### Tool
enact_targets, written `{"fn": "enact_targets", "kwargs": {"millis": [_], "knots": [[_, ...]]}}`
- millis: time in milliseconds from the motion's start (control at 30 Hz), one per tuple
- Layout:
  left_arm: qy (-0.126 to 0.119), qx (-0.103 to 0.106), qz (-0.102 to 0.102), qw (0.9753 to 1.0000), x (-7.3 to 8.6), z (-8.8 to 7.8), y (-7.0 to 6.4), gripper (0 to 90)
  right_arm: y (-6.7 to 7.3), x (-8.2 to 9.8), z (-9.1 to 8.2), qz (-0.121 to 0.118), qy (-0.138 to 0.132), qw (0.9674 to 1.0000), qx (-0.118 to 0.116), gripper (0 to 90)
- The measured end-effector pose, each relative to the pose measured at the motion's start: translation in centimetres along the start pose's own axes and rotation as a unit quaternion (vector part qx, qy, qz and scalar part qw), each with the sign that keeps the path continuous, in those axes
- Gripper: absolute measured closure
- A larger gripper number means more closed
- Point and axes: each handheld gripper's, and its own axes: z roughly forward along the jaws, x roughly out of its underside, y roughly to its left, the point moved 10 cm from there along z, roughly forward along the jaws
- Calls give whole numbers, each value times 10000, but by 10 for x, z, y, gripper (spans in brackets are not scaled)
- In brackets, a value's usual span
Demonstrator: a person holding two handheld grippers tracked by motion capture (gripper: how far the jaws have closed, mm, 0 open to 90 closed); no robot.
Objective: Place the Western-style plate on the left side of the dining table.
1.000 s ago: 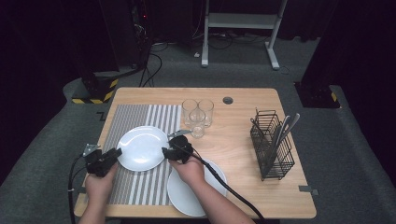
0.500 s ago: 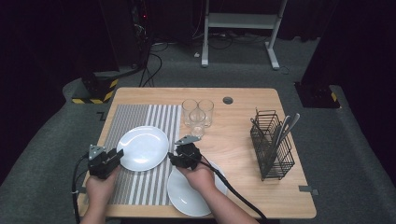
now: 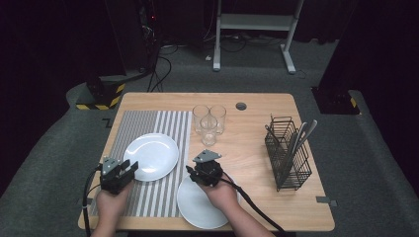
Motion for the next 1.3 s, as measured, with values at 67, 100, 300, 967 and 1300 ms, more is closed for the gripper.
{"fn": "enact_targets", "kwargs": {"millis": [67, 100, 300, 967, 1300], "knots": [[10, 43, 25, 10000, 2, -1, -7, 600, -4, 0, -5, 49, -87, 9999, 53, 557], [30, 76, 56, 10000, 4, -1, -10, 599, -6, 0, -8, 77, -91, 9999, 88, 557], [-26, 144, 196, 9997, 4, -2, -24, 601, -16, 5, -19, 170, -168, 9997, 97, 555], [163, 100, 588, 9981, 41, -7, -54, 542, -34, 31, -43, -50, -377, 9989, 257, 530], [223, 245, 621, 9975, 52, -6, -56, 487, -37, 34, -48, 41, -534, 9981, 319, 527]]}}
